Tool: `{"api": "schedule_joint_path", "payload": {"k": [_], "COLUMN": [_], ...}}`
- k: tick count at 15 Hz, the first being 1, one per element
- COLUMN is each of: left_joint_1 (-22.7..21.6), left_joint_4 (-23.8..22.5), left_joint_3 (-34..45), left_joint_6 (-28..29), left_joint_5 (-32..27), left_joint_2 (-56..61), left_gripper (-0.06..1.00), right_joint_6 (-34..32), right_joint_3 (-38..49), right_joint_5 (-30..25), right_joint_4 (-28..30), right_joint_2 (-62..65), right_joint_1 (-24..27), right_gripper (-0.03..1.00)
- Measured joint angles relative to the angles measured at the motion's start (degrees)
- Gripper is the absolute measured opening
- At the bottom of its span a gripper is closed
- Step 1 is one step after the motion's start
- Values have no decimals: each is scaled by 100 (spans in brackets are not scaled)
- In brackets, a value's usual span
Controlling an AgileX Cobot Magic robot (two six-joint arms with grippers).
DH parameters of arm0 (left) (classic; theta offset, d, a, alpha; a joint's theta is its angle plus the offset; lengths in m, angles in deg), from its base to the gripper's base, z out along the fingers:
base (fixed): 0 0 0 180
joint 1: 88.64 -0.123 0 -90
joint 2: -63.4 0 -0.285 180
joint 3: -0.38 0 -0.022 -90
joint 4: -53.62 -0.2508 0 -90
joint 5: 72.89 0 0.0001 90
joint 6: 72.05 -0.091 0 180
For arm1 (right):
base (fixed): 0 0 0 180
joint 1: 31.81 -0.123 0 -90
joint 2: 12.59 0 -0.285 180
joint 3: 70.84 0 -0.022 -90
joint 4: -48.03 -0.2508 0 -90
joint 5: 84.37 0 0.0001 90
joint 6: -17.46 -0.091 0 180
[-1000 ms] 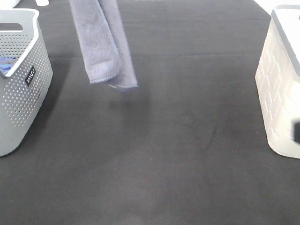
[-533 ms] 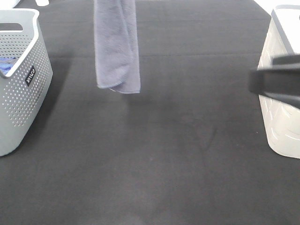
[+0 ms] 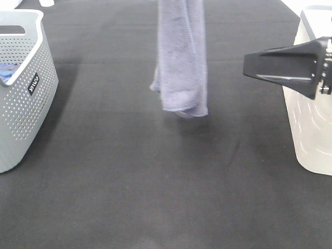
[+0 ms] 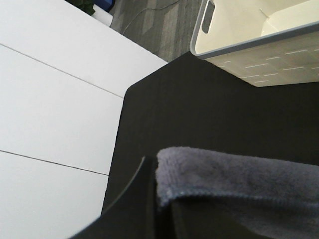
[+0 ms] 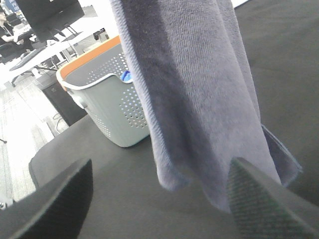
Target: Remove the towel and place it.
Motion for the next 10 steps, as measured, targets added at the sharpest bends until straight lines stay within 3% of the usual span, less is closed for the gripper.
{"api": "schedule_joint_path", "payload": {"k": [3, 7, 10], "left_joint_1": [143, 189, 189], "left_joint_4": [0, 17, 17], "left_joint_3": [0, 0, 0], "left_joint_6": [6, 6, 6], "left_joint_5": [241, 367, 367], "left_joint_2": [-149, -195, -195], "left_gripper": [0, 0, 0], "right_joint_6": [395, 728, 733], "right_joint_3": [-97, -625, -991], "right_joint_5": [97, 1226, 1679], "right_joint_4": [-286, -401, -407], "right_joint_2": [-212, -619, -911], "right_joint_1": [-120, -1266, -1501], "right_gripper": [68, 68, 68]}}
